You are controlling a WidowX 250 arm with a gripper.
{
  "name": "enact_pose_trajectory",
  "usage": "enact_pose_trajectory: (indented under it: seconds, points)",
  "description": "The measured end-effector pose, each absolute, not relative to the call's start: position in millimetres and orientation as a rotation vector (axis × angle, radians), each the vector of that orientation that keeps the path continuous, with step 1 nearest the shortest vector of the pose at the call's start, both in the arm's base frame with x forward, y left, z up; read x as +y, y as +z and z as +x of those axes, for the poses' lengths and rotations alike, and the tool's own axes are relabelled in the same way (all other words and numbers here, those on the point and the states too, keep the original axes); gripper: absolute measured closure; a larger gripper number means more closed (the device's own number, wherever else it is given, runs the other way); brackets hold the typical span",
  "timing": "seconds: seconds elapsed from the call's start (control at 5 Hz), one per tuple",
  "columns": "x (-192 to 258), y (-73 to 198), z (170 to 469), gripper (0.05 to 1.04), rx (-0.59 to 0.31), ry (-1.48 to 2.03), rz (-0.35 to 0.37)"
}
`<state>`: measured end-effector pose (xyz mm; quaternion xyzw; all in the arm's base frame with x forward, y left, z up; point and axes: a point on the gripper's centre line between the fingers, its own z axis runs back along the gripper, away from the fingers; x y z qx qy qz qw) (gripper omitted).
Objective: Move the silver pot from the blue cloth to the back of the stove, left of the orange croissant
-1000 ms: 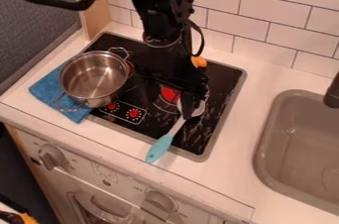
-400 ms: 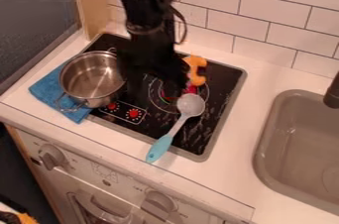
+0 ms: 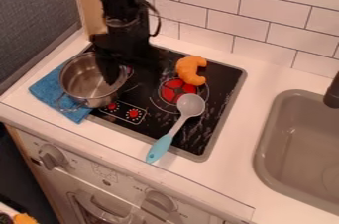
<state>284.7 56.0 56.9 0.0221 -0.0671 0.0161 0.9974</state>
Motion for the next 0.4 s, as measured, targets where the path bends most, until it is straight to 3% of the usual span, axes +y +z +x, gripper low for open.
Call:
enact_pose_trajectory:
  seconds: [0.2,0.4]
  points:
    - [64.0,39.9,295.0,0.083,-0.088,0.038,0.061]
    - [71.5,30.2,299.7,0.146,-0.066,0.041,0.078]
